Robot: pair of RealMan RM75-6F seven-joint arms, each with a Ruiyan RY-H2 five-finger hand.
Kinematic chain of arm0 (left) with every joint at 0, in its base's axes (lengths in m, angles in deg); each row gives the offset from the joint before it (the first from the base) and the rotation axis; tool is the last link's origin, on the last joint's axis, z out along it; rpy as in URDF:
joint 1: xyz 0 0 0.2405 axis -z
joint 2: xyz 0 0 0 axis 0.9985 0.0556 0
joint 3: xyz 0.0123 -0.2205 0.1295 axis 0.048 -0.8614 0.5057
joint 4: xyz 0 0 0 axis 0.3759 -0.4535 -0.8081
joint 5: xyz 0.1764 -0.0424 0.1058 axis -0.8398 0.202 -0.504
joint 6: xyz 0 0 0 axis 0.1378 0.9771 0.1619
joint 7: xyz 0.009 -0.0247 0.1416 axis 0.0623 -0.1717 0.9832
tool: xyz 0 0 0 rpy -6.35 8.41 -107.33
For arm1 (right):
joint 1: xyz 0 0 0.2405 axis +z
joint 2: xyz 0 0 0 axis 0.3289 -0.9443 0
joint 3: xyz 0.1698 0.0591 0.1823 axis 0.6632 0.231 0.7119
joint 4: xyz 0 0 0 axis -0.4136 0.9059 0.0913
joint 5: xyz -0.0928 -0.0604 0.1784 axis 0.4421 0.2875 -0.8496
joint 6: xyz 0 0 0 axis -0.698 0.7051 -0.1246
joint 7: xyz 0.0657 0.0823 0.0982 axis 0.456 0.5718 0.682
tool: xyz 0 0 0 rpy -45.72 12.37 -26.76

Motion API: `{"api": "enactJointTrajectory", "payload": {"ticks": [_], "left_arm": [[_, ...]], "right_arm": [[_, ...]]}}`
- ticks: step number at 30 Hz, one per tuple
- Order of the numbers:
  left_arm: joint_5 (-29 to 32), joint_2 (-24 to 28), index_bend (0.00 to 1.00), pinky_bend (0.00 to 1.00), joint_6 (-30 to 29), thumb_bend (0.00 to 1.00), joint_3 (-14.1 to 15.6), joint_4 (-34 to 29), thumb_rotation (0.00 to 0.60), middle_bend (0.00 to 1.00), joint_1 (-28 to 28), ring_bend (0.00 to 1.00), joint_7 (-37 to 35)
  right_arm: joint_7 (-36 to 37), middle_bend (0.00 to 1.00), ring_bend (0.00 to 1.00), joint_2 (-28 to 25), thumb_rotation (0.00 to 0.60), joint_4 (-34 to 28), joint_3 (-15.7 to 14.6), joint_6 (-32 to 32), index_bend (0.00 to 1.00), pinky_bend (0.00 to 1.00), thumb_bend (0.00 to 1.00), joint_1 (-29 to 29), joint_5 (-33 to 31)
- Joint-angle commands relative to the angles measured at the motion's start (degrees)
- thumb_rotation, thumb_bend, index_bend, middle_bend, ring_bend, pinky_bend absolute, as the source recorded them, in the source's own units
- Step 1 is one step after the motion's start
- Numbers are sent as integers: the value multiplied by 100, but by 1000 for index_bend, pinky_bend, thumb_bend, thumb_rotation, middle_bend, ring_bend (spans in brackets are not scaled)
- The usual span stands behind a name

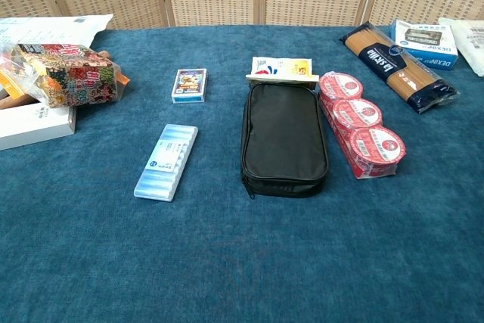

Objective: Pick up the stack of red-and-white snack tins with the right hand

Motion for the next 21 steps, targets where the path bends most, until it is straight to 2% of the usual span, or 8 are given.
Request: {"api": "enactJointTrajectory", "payload": {"ticks": [1,8,11,21], "left_arm": [[-59,54,36,0,19,44,-11,-48,600,0,41,0,41],[-143,217,36,0,27,44,-8,-151,600,0,92,0,66],[-147,275,35,0,47,43,-8,-151,600,0,118,0,19],[-90,200,36,0,180,44,-58,268,600,0,269,0,-442]], "right_arm": [[-99,85,0,55,468,67,-41,-311,0,0,301,204,64],[-321,22,0,423,464,136,64,-582,0,0,249,443,-123],[-641,0,0,651,462,135,151,-674,0,0,212,558,-313],[-1786,0,0,1802,462,306,491,-933,0,0,170,1087,-1104]]}}
